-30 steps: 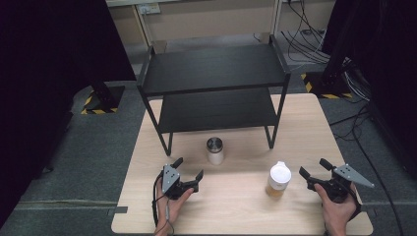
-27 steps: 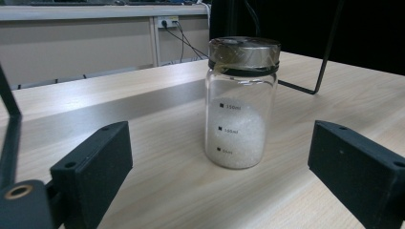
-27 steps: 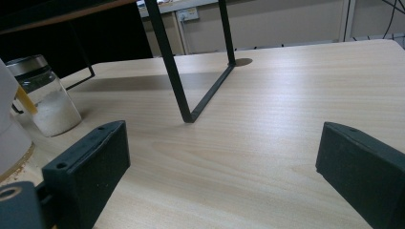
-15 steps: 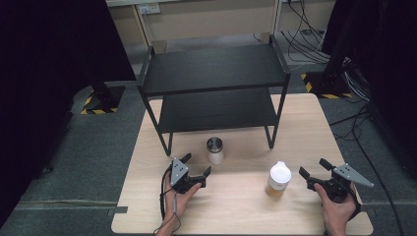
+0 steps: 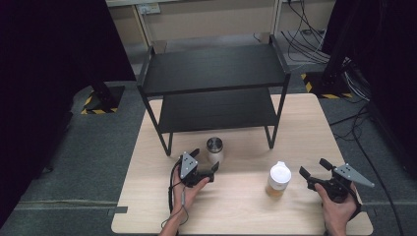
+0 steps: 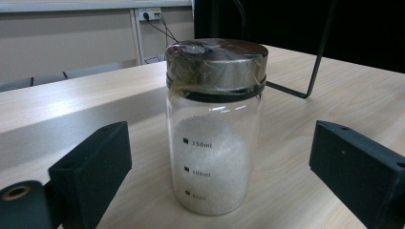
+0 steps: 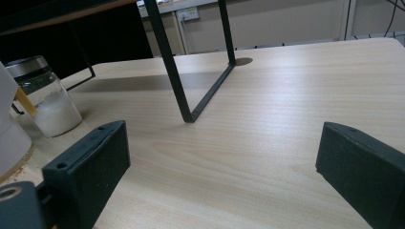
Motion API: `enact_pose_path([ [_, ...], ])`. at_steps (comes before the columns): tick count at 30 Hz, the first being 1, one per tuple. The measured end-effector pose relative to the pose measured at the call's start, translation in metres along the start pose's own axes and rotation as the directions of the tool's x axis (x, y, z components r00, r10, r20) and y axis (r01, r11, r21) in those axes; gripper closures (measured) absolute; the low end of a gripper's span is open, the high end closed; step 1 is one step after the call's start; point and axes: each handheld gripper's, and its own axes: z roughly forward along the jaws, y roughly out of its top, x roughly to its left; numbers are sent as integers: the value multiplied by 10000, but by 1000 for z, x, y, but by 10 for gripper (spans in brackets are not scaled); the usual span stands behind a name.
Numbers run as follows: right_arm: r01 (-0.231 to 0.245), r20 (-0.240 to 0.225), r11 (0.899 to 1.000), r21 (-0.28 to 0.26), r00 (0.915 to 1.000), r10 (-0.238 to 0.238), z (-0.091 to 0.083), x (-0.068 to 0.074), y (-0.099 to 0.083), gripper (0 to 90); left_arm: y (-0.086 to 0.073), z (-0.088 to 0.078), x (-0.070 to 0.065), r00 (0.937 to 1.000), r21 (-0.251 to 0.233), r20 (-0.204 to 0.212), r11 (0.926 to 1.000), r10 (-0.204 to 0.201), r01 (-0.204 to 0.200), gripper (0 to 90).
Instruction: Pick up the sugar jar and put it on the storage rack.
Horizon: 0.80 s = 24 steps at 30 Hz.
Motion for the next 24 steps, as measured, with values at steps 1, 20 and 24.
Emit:
enact_pose_path([
  [1, -7, -1, 10000, -3, 10000, 7, 0, 0, 0, 45, 1, 2, 0, 10000, 36, 4, 10000, 17, -17, 66],
  [20, -72, -93, 10000, 14, 9999, 72, 0, -2, 0, 46, 15, 35, -6, 9995, 500, -303, 9987, -100, 115, 180],
  [24, -131, -116, 9999, 15, 9998, 131, 0, -3, 0, 46, 16, 38, -9, 9993, 551, -361, 9985, 14, 5, 254],
])
